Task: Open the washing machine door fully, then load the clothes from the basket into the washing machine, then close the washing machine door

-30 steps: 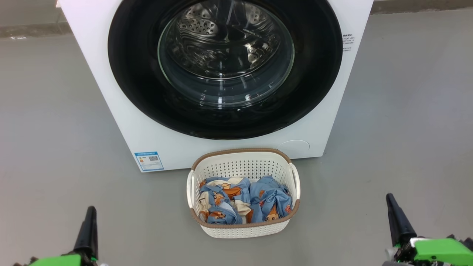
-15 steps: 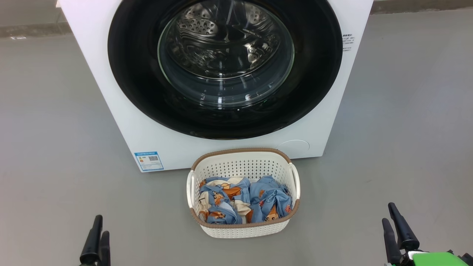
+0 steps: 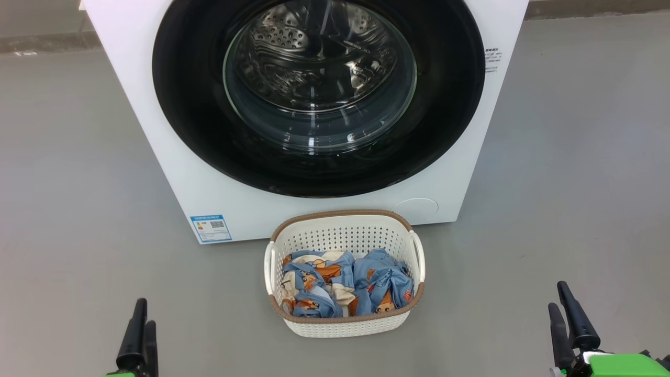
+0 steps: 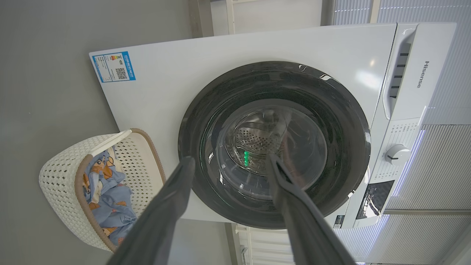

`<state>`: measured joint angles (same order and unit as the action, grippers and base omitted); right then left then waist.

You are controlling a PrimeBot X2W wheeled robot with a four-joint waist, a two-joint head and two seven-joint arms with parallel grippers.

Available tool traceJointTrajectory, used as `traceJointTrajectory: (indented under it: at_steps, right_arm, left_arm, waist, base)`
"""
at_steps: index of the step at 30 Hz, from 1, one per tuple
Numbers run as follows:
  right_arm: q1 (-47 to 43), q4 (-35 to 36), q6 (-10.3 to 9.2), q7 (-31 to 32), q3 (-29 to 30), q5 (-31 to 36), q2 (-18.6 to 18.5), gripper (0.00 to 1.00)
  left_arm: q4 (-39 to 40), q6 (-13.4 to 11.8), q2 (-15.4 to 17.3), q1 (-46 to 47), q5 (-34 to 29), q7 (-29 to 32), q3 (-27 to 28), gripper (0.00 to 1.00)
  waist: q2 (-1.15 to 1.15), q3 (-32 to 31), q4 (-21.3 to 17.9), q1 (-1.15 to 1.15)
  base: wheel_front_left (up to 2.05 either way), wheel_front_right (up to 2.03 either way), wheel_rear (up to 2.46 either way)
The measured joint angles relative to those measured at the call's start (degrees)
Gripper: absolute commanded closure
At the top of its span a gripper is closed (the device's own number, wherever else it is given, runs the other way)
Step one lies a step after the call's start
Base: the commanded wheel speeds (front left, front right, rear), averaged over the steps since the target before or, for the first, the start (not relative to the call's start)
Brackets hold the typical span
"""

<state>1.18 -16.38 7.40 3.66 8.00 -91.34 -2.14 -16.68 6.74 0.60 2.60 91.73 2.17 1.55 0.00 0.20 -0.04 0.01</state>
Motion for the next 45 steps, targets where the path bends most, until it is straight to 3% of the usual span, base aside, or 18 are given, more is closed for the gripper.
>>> traceJointTrajectory:
  at_steps: [15,45]
  right_arm:
    - [0.0,0.6,0.0,-3.2,-1.7,5.5,-2.0,0.0]
    - [0.9,-0.2,0.0,-8.9,-2.6,42.5,-4.1,0.0]
  left_arm:
    - [0.6,0.0,1.3,0.4,-5.9,-2.5,-1.8,0.0]
    - [2.5,0.0,1.3,0.4,-44.5,-7.4,-2.0,0.0]
  waist:
    - [0.0,0.1,0.0,0.0]
    - [0.0,-0.6,0.4,-0.01]
  base:
    - [0.0,0.0,0.0]
    - [0.0,0.0,0.0]
